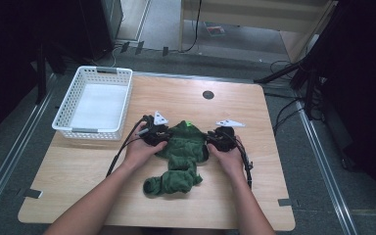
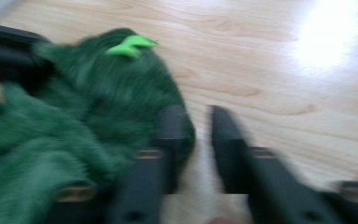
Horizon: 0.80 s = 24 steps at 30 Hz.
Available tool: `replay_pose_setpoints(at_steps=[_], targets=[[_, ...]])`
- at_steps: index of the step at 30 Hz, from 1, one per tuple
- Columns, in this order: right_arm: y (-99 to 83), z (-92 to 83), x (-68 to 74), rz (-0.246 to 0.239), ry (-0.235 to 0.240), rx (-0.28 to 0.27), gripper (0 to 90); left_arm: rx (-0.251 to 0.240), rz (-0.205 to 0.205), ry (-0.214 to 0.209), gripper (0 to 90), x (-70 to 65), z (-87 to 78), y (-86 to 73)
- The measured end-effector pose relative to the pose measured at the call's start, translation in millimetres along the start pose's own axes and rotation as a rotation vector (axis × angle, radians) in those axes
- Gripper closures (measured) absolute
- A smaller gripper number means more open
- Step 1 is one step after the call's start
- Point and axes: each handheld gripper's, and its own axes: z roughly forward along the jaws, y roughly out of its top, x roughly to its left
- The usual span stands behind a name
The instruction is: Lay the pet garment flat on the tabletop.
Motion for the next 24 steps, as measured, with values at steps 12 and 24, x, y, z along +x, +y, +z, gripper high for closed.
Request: replay_pose_setpoints(at_steps=[12,24], targets=[[19.8,27.2,8.8,0.137,-0.022,-0.011,61.2,0.032,-0.358,0.043,51.6,6.1,19.8,9.8],[3.5,27.9,23.0,-0.063,-0.035,0.025,88.9,0.050,-0.171,0.108,89.9,-6.9,13.0,5.2]])
